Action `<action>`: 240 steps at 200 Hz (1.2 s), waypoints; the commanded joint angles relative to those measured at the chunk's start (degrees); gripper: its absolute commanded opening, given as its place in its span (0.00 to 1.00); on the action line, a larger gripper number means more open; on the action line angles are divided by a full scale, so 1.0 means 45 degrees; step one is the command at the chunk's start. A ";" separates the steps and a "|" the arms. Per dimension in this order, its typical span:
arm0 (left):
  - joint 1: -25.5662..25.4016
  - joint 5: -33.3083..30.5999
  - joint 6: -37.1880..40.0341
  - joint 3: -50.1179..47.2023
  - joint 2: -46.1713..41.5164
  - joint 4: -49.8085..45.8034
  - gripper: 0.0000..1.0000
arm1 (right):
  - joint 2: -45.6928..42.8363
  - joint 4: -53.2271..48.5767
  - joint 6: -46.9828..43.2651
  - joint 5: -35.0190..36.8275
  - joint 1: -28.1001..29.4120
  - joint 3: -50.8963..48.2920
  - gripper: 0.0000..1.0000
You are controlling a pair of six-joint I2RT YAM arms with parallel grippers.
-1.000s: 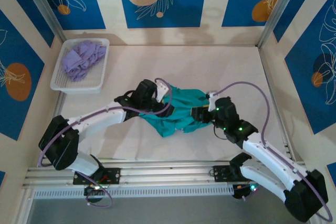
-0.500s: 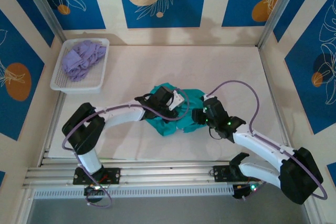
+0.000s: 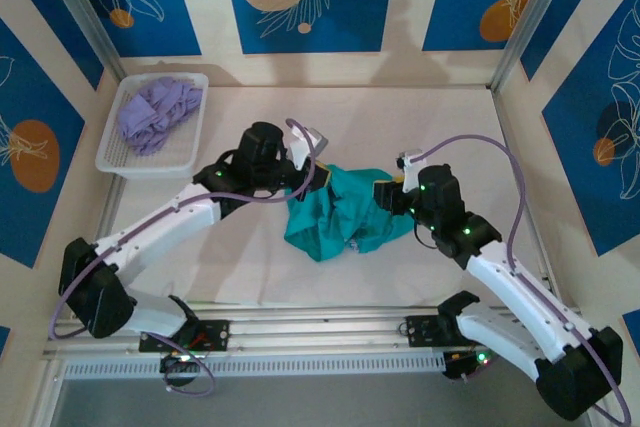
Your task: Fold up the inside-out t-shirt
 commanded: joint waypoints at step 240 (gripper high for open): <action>-0.1184 -0.9885 0.0493 -0.0625 -0.0564 -0.1478 0.48 | 0.2433 0.5339 0.4079 -0.8834 -0.1055 -0.0003 0.00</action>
